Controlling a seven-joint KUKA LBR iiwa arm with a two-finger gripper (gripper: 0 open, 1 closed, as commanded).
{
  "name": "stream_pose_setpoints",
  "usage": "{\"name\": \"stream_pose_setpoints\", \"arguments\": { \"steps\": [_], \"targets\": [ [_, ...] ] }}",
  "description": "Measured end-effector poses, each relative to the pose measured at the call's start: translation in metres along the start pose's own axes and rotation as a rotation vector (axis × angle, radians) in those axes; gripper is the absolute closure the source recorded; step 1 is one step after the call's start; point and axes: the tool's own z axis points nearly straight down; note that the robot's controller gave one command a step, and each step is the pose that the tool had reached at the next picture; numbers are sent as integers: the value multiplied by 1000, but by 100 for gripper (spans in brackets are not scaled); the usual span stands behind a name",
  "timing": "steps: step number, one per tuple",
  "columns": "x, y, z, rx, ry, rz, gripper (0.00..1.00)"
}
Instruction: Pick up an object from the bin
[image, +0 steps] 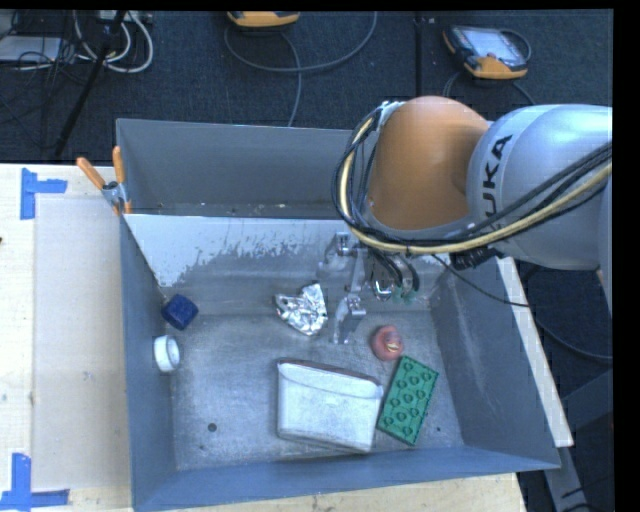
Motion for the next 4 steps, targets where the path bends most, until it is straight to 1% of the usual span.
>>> {"name": "stream_pose_setpoints", "arguments": {
  "steps": [1, 2, 3, 4],
  "targets": [
    [15, -4, 109, -2, -18, -13, 0],
    [45, -81, 56, 4, -10, -198, 0],
    [25, -123, 66, 3, -11, -298, 0],
    [9, -153, 119, -5, -11, -343, 0]
  ]
}}
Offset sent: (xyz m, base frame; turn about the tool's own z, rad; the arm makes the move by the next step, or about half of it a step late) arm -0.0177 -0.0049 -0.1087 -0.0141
